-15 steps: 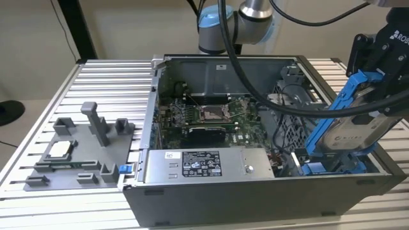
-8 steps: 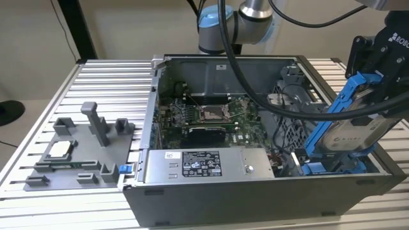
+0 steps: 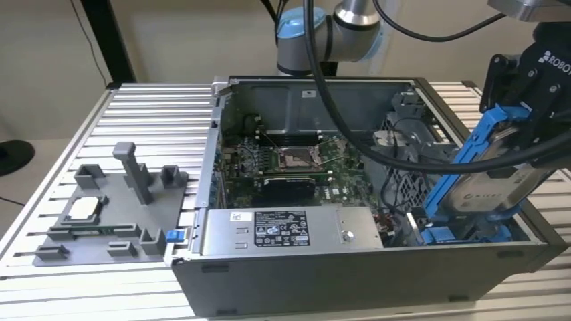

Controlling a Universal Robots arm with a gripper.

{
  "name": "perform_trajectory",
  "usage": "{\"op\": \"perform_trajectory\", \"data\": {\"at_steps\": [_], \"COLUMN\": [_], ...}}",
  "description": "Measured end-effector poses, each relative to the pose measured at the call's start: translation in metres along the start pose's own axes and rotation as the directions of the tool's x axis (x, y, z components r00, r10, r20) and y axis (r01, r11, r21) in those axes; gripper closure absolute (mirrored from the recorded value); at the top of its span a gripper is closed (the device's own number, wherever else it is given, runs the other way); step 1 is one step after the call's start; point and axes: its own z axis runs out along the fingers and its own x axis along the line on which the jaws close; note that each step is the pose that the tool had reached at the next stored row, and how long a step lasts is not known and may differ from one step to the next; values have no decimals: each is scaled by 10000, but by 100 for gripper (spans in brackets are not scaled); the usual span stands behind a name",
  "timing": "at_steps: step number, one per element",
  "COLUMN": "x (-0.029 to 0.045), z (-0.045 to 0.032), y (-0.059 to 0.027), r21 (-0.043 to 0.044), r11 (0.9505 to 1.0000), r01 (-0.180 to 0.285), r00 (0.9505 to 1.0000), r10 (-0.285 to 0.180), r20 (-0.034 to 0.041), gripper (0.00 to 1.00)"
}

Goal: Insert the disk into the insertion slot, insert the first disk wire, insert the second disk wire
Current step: 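Insert the disk into the insertion slot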

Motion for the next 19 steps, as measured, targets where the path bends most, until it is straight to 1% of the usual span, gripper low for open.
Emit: {"op": "perform_trajectory", "data": {"at_steps": [5,12,19], "x": [-38,-51,-88], "z": [84,205,331], "y": [-3,-7,-12], "r21": [0,0,0], "r11": [10000,10000,10000], "r01": [1,-1,0], "r00": [10000,10000,10000], "r10": [-1,1,0], "r20": [-1,-1,1], "gripper": [100,100,100]}}
